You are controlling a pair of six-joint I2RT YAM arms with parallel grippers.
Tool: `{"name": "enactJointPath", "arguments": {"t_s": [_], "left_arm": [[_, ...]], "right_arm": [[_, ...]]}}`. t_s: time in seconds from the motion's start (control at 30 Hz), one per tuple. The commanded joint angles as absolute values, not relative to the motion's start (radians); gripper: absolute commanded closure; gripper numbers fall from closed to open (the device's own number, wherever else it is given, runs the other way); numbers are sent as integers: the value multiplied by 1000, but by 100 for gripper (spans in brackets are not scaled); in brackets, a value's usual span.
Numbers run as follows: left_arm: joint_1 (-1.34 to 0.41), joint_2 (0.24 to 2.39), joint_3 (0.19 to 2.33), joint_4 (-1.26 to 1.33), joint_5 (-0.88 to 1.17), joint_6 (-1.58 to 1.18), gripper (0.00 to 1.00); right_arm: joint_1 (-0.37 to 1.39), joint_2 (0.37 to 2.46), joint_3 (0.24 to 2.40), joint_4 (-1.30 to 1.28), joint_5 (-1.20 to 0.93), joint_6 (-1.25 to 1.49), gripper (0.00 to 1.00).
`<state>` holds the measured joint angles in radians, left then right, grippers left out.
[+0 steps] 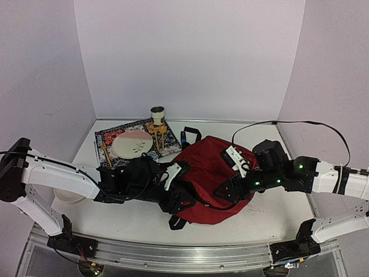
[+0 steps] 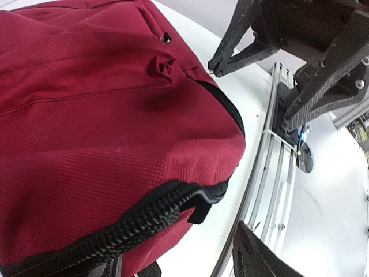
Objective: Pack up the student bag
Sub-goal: Hold the largest pocket of the student bag.
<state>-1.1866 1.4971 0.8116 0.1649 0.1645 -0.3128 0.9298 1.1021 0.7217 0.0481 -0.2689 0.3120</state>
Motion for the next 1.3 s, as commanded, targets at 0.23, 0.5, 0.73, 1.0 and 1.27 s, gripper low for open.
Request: {"name": "enactJointPath", "arguments": {"t_s": [0.23, 0.5, 0.73, 1.0, 1.27], "left_arm": [[-1174, 1595, 940, 160, 249, -217, 44], [-1171, 1581, 967, 153, 260, -199, 53], [-1169, 1627, 987, 151, 315, -213, 67], [-1169, 1578, 984, 142, 330, -225, 100], [-1169, 1555, 968, 127, 329, -251, 100]], "right_arm": [[928, 1093, 701, 2, -314, 267, 36], [929, 1103, 688, 2, -325, 256, 36], [929, 1106, 685, 2, -336, 253, 38], [936, 1112, 674, 2, -355, 242, 38], [983, 1154, 688, 2, -332, 215, 34]]}}
